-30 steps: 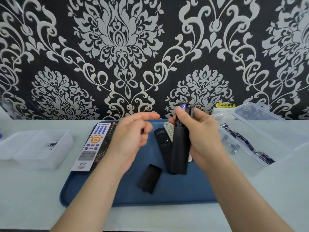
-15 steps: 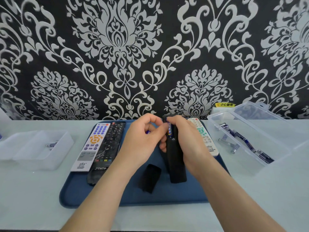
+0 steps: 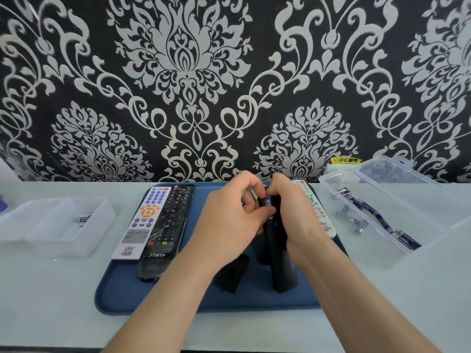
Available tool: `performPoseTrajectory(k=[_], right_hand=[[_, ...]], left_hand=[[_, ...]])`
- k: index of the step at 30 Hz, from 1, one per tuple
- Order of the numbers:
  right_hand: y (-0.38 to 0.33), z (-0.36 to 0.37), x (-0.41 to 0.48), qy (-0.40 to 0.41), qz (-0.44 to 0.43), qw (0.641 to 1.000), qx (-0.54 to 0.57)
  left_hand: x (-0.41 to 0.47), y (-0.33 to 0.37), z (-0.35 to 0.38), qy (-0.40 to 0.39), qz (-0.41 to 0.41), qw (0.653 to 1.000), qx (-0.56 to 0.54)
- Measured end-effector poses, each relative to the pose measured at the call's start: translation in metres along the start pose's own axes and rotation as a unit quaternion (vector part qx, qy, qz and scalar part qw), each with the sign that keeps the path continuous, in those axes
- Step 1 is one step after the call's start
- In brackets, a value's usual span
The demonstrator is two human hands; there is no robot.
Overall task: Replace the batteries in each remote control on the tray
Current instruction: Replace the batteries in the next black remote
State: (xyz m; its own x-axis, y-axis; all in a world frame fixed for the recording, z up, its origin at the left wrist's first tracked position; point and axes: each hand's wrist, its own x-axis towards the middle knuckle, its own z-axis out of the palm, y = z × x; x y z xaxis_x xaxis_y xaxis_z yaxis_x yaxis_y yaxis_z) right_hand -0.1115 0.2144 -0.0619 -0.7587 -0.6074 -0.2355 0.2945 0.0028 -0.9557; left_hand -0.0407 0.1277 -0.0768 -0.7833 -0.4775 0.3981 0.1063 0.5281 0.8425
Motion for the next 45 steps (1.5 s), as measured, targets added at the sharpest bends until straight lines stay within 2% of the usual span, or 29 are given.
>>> performPoseTrajectory(k=[8, 17, 19, 21, 23, 25, 28, 31, 33, 37, 42, 45], right_hand=[[-0.004, -0.002, -0.003, -0.012, 0.011, 0.999, 0.028], [0.003, -0.004, 0.003, -0.063, 0.044, 0.995, 0.055], [0.005, -0.004, 0.005, -0.087, 0.045, 0.994, 0.048], [0.005, -0.006, 0.007, -0.147, 0.056, 0.987, 0.041], [0.003, -0.009, 0.008, -0.205, 0.080, 0.975, 0.011], [0.000, -0.011, 0.007, -0.210, 0.084, 0.974, -0.008], [-0.001, -0.008, 0.004, -0.179, 0.032, 0.982, 0.045], [0.000, -0.004, 0.001, -0.168, -0.005, 0.981, 0.094], [0.001, -0.001, 0.001, -0.151, -0.010, 0.985, 0.083], [0.010, 0.005, 0.000, -0.116, -0.018, 0.993, 0.005], [0.014, 0.013, -0.004, -0.115, -0.043, 0.992, 0.036], [0.014, 0.016, -0.005, -0.115, -0.042, 0.991, 0.054]], left_hand=[[-0.001, 0.002, -0.001, 0.006, 0.038, 0.995, 0.096], [0.000, -0.005, -0.003, -0.014, 0.022, 0.995, 0.095], [0.000, -0.007, -0.004, -0.012, 0.020, 0.994, 0.107], [0.000, -0.006, -0.006, -0.020, 0.000, 0.994, 0.104], [0.000, -0.003, -0.006, -0.020, -0.055, 0.998, 0.018], [0.002, 0.001, -0.006, 0.006, -0.137, 0.984, -0.110], [0.007, 0.004, -0.009, 0.036, -0.246, 0.933, -0.260], [0.010, -0.001, -0.011, 0.077, -0.288, 0.868, -0.398], [0.010, -0.005, -0.010, 0.108, -0.287, 0.860, -0.408], [0.009, 0.000, -0.007, 0.123, -0.236, 0.882, -0.388], [0.002, 0.006, -0.001, 0.121, -0.164, 0.946, -0.252], [0.002, 0.006, -0.001, 0.122, -0.135, 0.961, -0.207]])
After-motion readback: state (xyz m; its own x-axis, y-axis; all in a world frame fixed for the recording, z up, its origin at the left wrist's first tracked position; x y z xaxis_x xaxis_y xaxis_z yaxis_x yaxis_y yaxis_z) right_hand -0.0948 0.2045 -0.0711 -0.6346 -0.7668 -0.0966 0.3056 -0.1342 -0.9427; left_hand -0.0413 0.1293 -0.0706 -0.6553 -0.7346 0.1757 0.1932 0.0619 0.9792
